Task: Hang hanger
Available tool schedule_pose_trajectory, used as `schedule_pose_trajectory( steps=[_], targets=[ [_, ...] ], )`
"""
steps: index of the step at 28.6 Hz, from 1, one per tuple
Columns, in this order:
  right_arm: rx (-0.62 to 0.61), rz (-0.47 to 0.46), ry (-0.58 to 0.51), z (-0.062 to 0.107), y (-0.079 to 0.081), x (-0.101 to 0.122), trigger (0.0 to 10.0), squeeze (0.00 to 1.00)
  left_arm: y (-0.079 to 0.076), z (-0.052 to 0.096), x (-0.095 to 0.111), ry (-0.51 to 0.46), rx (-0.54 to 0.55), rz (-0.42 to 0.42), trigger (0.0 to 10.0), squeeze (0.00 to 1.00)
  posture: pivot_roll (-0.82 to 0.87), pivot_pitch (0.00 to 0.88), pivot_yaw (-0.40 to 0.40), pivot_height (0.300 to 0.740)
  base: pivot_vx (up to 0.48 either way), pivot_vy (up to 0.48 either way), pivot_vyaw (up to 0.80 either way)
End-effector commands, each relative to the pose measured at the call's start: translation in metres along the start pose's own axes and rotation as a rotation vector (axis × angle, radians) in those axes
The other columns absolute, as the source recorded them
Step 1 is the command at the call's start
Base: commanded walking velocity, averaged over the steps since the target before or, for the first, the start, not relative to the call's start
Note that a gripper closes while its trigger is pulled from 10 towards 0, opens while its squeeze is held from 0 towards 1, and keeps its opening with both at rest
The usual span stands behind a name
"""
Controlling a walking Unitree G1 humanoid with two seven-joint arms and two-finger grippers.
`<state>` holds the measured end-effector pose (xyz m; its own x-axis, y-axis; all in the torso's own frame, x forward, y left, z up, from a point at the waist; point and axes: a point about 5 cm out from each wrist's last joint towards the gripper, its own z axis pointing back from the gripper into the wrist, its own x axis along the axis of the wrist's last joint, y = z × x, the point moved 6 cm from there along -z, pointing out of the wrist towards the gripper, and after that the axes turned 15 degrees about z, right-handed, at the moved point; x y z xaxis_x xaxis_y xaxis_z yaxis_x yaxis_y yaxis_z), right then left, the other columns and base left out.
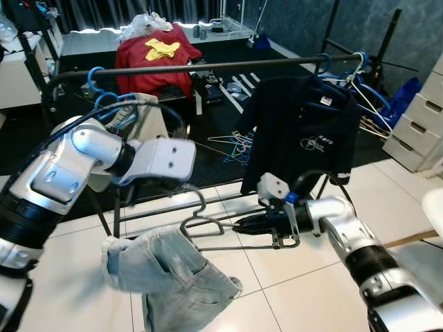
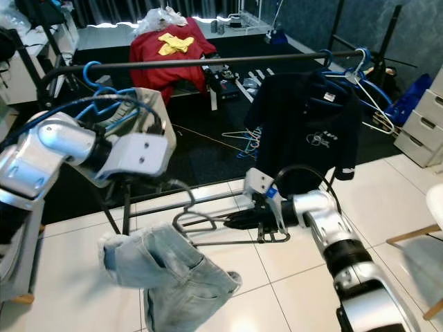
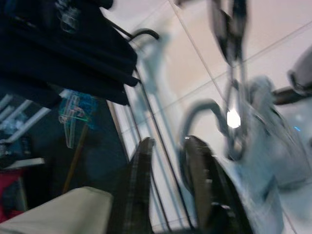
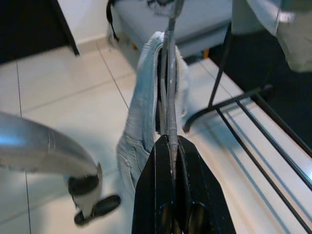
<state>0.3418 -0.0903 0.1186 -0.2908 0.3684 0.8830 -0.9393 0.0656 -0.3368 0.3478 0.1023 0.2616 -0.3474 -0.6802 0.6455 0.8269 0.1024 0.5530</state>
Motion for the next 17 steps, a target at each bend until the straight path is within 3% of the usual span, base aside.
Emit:
schedule_pose_trajectory(
  steps=[1, 4, 5, 6, 7, 8, 9, 12, 13, 17],
  targets=[
    [-0.04, 0.049, -0.057, 0.002, -0.006, 0.013, 0.0, 0.0, 0.005, 0.001, 0.005, -0.028, 0.028, -0.002, 10.0, 1.0, -0.15, 0.075, -0.025, 0.74, 0.0, 0.0, 0.0],
    [-0.069, 0.053, -0.085, 0.002, -0.006, 0.014, 0.0, 0.0, 0.008, 0.002, 0.008, -0.067, 0.053, 0.02, 10.0, 1.0, -0.16, 0.066, -0.014, 0.74, 0.0, 0.0, 0.0],
    [-0.115, 0.061, -0.13, 0.002, -0.006, 0.018, 0.0, 0.0, 0.014, 0.007, 0.017, -0.159, 0.118, 0.052, 10.0, 1.0, -0.16, 0.058, -0.006, 0.74, 0.0, 0.0, 0.0],
    [-0.115, 0.061, -0.13, 0.002, -0.006, 0.018, 0.0, 0.0, 0.014, 0.007, 0.017, -0.159, 0.118, 0.052, 10.0, 1.0, -0.16, 0.058, -0.006, 0.74, 0.0, 0.0, 0.0],
    [-0.153, 0.068, -0.169, 0.003, -0.007, 0.022, 0.0, 0.0, 0.021, 0.016, 0.028, -0.264, 0.179, 0.092, 10.0, 0.12, -0.15, 0.054, -0.008, 0.74, 0.0, 0.0, 0.0],
    [-0.153, 0.068, -0.169, 0.003, -0.007, 0.022, 0.0, 0.0, 0.021, 0.016, 0.028, -0.264, 0.179, 0.092, 10.0, 0.12, -0.15, 0.054, -0.008, 0.74, 0.0, 0.0, 0.0],
    [-0.188, 0.075, -0.2, 0.004, -0.007, 0.026, 0.0, 0.0, 0.026, 0.025, 0.035, -0.329, 0.231, 0.115, 10.0, 0.0, -0.15, 0.049, -0.009, 0.74, 0.0, 0.0, 0.0],
    [-0.207, 0.079, -0.216, 0.005, -0.008, 0.027, 0.0, 0.0, 0.03, 0.03, 0.038, -0.362, 0.259, 0.126, 10.0, 0.0, -0.15, 0.049, -0.009, 0.74, 0.0, 0.0, 0.0],
    [-0.236, 0.087, -0.228, 0.009, -0.01, 0.029, 0.0, 0.0, 0.032, 0.041, 0.031, -0.396, 0.28, 0.184, 10.0, 0.0, -0.15, 0.042, -0.009, 0.74, 0.0, 0.0, 0.0],
    [-0.236, 0.087, -0.228, 0.009, -0.01, 0.029, 0.0, 0.0, 0.032, 0.041, 0.031, -0.396, 0.28, 0.184, 10.0, 0.0, -0.15, 0.042, -0.009, 0.74, 0.0, 0.0, 0.0]
  ],
)
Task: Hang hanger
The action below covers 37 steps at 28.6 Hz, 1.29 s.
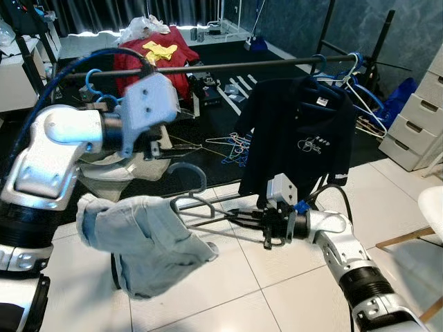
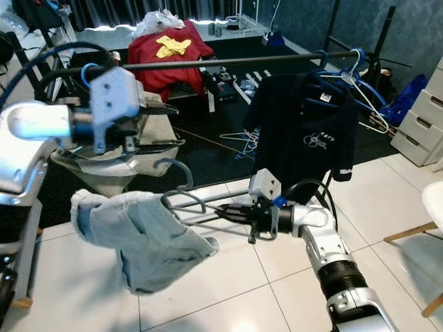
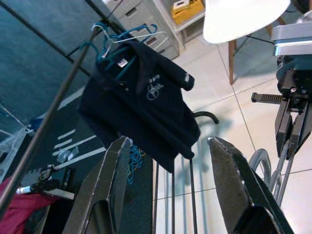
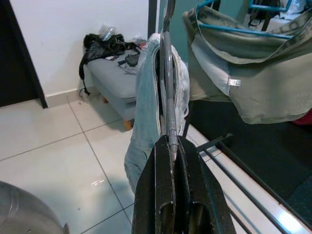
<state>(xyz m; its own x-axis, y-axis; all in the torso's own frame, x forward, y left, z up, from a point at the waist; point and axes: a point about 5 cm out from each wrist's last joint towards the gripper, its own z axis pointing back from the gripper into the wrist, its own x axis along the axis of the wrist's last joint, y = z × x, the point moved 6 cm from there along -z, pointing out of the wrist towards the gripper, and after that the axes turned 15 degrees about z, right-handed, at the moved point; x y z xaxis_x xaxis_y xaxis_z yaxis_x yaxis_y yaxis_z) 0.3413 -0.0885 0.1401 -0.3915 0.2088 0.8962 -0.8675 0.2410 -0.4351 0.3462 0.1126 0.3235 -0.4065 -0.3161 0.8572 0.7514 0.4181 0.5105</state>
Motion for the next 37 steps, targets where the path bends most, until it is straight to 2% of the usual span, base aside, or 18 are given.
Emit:
schedule_pose_trajectory(
  steps=[1, 3, 5, 6, 7, 9, 11, 12, 13, 14, 15, 17, 18, 20, 22, 27, 29, 37],
  targets=[
    [-0.056, 0.034, -0.057, 0.004, -0.007, 0.011, 0.0, 0.0, 0.007, 0.016, -0.004, -0.059, 0.026, 0.092, 10.0, 0.0, -0.15, 0.043, -0.008, 0.74, 0.0, 0.0, 0.0],
    [-0.056, 0.034, -0.057, 0.004, -0.007, 0.011, 0.0, 0.0, 0.007, 0.016, -0.004, -0.059, 0.026, 0.092, 10.0, 0.0, -0.15, 0.043, -0.008, 0.74, 0.0, 0.0, 0.0],
    [-0.154, 0.073, -0.103, 0.014, -0.022, 0.024, 0.0, 0.0, 0.03, 0.061, -0.024, -0.143, 0.157, 0.26, 10.0, 0.0, -0.14, 0.052, -0.013, 0.74, 0.0, 0.0, 0.0],
    [-0.154, 0.073, -0.103, 0.014, -0.022, 0.024, 0.0, 0.0, 0.03, 0.061, -0.024, -0.143, 0.157, 0.26, 10.0, 0.0, -0.14, 0.052, -0.013, 0.74, 0.0, 0.0, 0.0],
    [-0.194, 0.091, -0.128, 0.019, -0.03, 0.033, 0.0, 0.0, 0.038, 0.076, -0.033, -0.149, 0.215, 0.293, 10.0, 0.0, -0.14, 0.052, -0.013, 0.74, 0.0, 0.0, 0.0],
    [-0.194, 0.091, -0.128, 0.019, -0.03, 0.033, 0.0, 0.0, 0.038, 0.076, -0.033, -0.149, 0.215, 0.293, 10.0, 0.0, -0.14, 0.052, -0.013, 0.74, 0.0, 0.0, 0.0],
    [-0.248, 0.117, -0.176, 0.029, -0.041, 0.051, 0.0, 0.0, 0.073, 0.117, -0.065, -0.073, 0.504, 0.338, 10.0, 0.0, -0.14, 0.063, -0.008, 0.74, 0.0, 0.0, 0.0],
    [-0.248, 0.117, -0.176, 0.029, -0.041, 0.051, 0.0, 0.0, 0.073, 0.117, -0.065, -0.073, 0.504, 0.338, 10.0, 0.0, -0.14, 0.063, -0.008, 0.74, 0.0, 0.0, 0.0],
    [-0.253, 0.116, -0.199, 0.033, -0.042, 0.059, 0.0, 0.0, 0.076, 0.128, -0.075, -0.099, 0.562, 0.409, 10.0, 0.0, -0.13, 0.065, -0.009, 0.74, 0.0, 0.0, 0.0],
    [-0.253, 0.116, -0.199, 0.033, -0.042, 0.059, 0.0, 0.0, 0.076, 0.128, -0.075, -0.099, 0.562, 0.409, 10.0, 0.0, -0.13, 0.065, -0.009, 0.74, 0.0, 0.0, 0.0],
    [-0.248, 0.105, -0.224, 0.034, -0.041, 0.066, 0.0, 0.0, 0.068, 0.129, -0.081, -0.155, 0.54, 0.489, 10.0, 0.0, -0.14, 0.068, -0.008, 0.74, 0.0, 0.0, 0.0],
    [-0.248, 0.105, -0.224, 0.034, -0.041, 0.066, 0.0, 0.0, 0.068, 0.129, -0.081, -0.155, 0.54, 0.489, 10.0, 0.0, -0.14, 0.068, -0.008, 0.74, 0.0, 0.0, 0.0],
    [-0.204, 0.042, -0.276, 0.034, -0.035, 0.077, 0.0, 0.0, 0.052, 0.123, -0.088, -0.298, 0.512, 0.607, 10.0, 0.0, -0.14, 0.069, -0.01, 0.74, 0.0, 0.0, 0.0],
    [-0.204, 0.042, -0.276, 0.034, -0.035, 0.077, 0.0, 0.0, 0.052, 0.123, -0.088, -0.298, 0.512, 0.607, 10.0, 0.0, -0.14, 0.069, -0.01, 0.74, 0.0, 0.0, 0.0],
    [-0.147, -0.04, -0.339, 0.035, -0.026, 0.088, 0.0, 0.0, 0.062, 0.135, -0.111, -0.375, 0.72, 0.651, 10.0, 0.0, -0.15, 0.07, -0.009, 0.74, 0.0, 0.0, 0.0],
    [-0.129, -0.055, -0.354, 0.036, -0.022, 0.092, 0.0, 0.0, 0.066, 0.142, -0.121, -0.404, 0.793, 0.682, 10.0, 0.0, -0.16, 0.07, -0.006, 0.74, 0.0, 0.0, 0.0],
    [-0.11, -0.053, -0.354, 0.039, -0.019, 0.094, 0.0, 0.0, 0.065, 0.152, -0.133, -0.496, 0.851, 0.76, 10.0, 0.0, -0.16, 0.07, 0.0, 0.74, 0.0, 0.0, 0.0],
    [-0.114, -0.067, -0.343, 0.048, -0.018, 0.097, 0.0, 0.0, 0.051, 0.164, -0.123, -0.658, 0.729, 0.85, 10.0, 0.0, -0.16, 0.072, -0.001, 0.74, 0.0, 0.0, 0.0]
  ],
)
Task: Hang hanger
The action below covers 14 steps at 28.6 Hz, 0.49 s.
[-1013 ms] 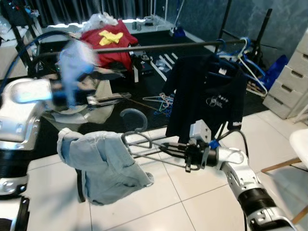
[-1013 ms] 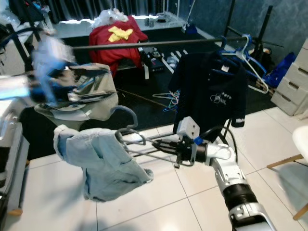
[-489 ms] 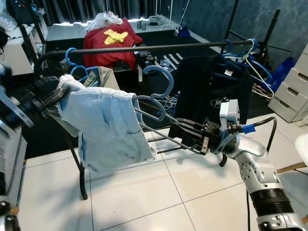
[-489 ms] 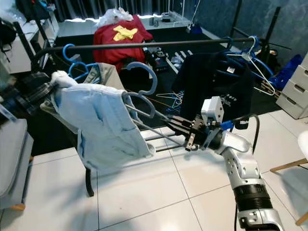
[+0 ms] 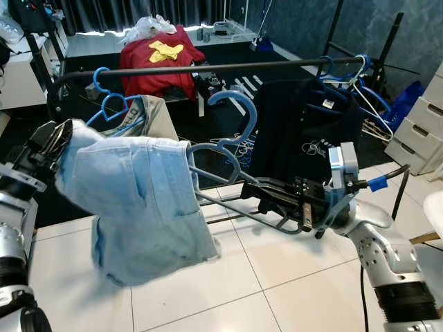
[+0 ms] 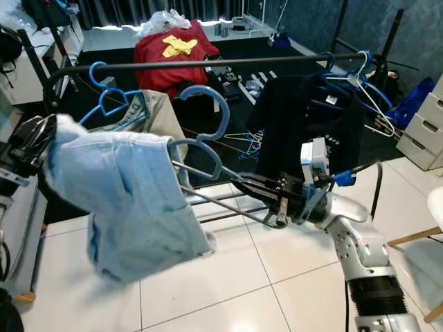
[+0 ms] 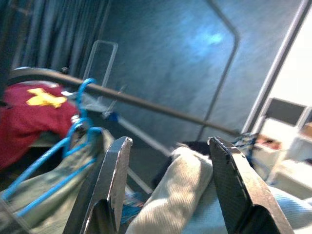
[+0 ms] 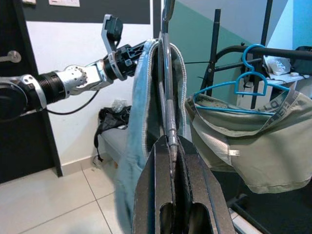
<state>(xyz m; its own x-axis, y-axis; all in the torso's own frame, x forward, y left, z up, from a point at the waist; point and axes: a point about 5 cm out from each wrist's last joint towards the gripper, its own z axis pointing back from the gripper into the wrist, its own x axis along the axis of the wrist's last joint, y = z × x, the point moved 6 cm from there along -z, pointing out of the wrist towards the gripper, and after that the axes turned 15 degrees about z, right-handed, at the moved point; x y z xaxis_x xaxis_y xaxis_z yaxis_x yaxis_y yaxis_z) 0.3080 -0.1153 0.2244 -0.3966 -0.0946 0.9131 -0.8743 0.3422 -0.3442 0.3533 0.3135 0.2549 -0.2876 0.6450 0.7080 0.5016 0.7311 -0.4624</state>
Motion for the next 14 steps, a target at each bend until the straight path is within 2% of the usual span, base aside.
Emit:
schedule_pose_trajectory(
  steps=[1, 3, 4, 11, 12, 13, 14],
  targets=[
    [-0.011, 0.02, -0.052, 0.001, -0.003, 0.016, 0.0, 0.0, -0.006, 0.006, 0.002, 0.0, -0.048, 0.032, 10.0, 0.0, -0.16, 0.073, 0.0, 0.74, 0.0, 0.0, 0.0],
    [-0.013, 0.017, -0.05, 0.002, -0.004, 0.016, 0.0, 0.0, -0.008, 0.008, 0.002, 0.003, -0.06, 0.034, 10.0, 0.0, -0.16, 0.073, 0.0, 0.74, 0.0, 0.0, 0.0],
    [-0.014, 0.014, -0.047, 0.002, -0.004, 0.017, 0.0, 0.0, -0.009, 0.009, 0.002, 0.011, -0.071, 0.03, 10.0, 1.0, -0.16, 0.073, -0.003, 0.74, 0.0, 0.0, 0.0],
    [-0.013, 0.01, -0.043, 0.003, -0.005, 0.017, 0.0, 0.0, -0.01, 0.012, 0.0, 0.042, -0.09, 0.027, 10.0, 1.0, -0.16, 0.074, -0.004, 0.74, 0.0, 0.0, 0.0],
    [-0.011, 0.007, -0.041, 0.003, -0.006, 0.018, 0.0, 0.0, -0.006, 0.016, 0.001, 0.072, -0.08, -0.009, 10.0, 1.0, -0.16, 0.073, -0.008, 0.74, 0.0, 0.0, 0.0],
    [-0.011, 0.007, -0.041, 0.003, -0.006, 0.018, 0.0, 0.0, -0.006, 0.016, 0.001, 0.072, -0.08, -0.009, 10.0, 1.0, -0.16, 0.073, -0.008, 0.74, 0.0, 0.0, 0.0],
    [-0.007, 0.005, -0.038, 0.004, -0.006, 0.018, 0.0, 0.0, -0.004, 0.022, 0.0, 0.109, -0.08, -0.029, 10.0, 0.83, -0.16, 0.076, -0.009, 0.74, 0.0, 0.0, 0.0]
  ],
)
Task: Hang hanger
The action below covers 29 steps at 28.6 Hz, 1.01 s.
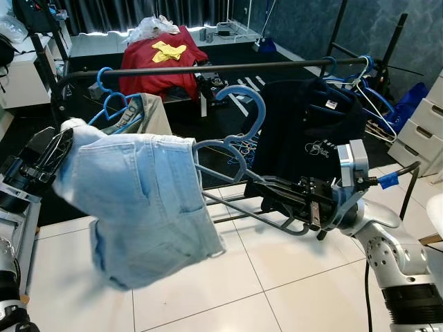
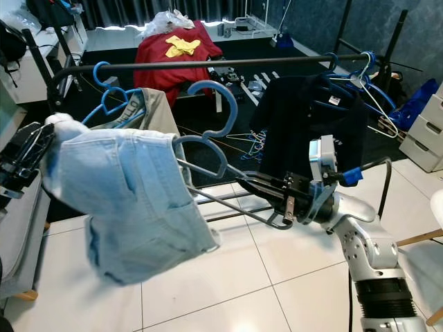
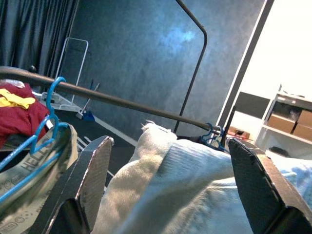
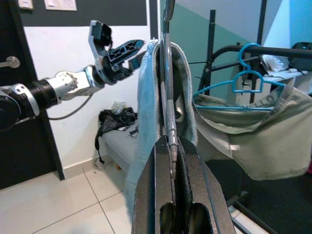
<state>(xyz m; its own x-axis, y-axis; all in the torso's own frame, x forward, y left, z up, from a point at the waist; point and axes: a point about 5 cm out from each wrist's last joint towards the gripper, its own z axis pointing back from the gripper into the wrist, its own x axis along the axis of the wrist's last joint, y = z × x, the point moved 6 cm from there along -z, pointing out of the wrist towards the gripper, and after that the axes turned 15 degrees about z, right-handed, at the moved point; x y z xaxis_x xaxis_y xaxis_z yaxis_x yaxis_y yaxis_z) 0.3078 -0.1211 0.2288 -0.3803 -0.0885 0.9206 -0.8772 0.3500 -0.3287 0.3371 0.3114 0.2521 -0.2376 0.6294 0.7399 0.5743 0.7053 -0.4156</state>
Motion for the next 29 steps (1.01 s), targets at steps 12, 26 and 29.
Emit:
schedule_pose_trajectory(
  steps=[12, 26, 29],
  targets=[
    [0.056, -0.033, -0.046, 0.003, 0.003, 0.017, 0.0, 0.0, 0.03, 0.025, -0.02, 0.042, 0.181, -0.159, 10.0, 0.0, -0.16, 0.071, -0.023, 0.74, 0.0, 0.0, 0.0],
    [0.121, -0.098, -0.026, 0.009, 0.009, 0.022, 0.0, 0.0, -0.006, 0.009, -0.054, 0.024, -0.017, 0.139, 8.2, 0.0, -0.17, 0.081, -0.036, 0.74, 0.0, 0.0, 0.0],
    [0.121, -0.098, -0.026, 0.009, 0.009, 0.022, 0.0, 0.0, -0.006, 0.009, -0.054, 0.024, -0.017, 0.139, 8.2, 0.0, -0.17, 0.081, -0.036, 0.74, 0.0, 0.0, 0.0]
  ],
)
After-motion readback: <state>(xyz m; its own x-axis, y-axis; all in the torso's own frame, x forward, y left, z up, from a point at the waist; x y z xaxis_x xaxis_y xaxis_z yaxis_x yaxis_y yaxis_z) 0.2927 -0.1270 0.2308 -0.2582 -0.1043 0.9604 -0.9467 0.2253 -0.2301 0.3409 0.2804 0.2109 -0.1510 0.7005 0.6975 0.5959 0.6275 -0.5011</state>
